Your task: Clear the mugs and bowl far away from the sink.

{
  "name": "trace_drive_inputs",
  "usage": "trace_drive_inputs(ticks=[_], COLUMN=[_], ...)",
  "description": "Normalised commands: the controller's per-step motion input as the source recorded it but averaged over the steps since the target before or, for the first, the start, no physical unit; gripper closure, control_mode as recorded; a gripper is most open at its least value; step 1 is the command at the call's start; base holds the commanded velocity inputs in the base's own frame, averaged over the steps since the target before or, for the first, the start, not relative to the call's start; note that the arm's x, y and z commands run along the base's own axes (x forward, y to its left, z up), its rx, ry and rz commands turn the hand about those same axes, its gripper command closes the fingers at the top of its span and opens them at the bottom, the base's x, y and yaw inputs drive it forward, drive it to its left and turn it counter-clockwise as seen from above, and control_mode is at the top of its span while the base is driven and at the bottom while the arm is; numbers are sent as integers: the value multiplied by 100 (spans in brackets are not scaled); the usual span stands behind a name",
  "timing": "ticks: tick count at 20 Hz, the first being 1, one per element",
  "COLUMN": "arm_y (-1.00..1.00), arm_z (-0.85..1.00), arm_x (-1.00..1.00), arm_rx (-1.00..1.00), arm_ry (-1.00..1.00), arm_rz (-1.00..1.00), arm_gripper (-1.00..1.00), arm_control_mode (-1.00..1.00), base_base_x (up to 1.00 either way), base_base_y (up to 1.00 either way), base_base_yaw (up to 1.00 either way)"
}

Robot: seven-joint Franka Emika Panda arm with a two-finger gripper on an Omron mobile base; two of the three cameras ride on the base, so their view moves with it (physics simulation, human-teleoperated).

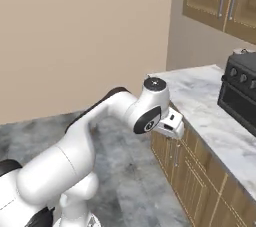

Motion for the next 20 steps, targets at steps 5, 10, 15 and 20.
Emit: trace_drive_inputs(ticks=[5, 10, 15, 20], arm_y=[0, 0, 0, 0], arm_z=[0, 0, 0, 0], arm_x=[0, 0, 0, 0], arm_rx=[0, 0, 0, 0], arm_ry=[0, 0, 0, 0], arm_rz=[0, 0, 0, 0], arm_gripper=[-100, -100, -100, -100], arm_control_mode=[100, 100, 100, 100], base_base_x=[-6, -6, -26, -25], base_base_y=[-21, -19, -13, -1], base_base_yaw=[83, 82, 85, 89])
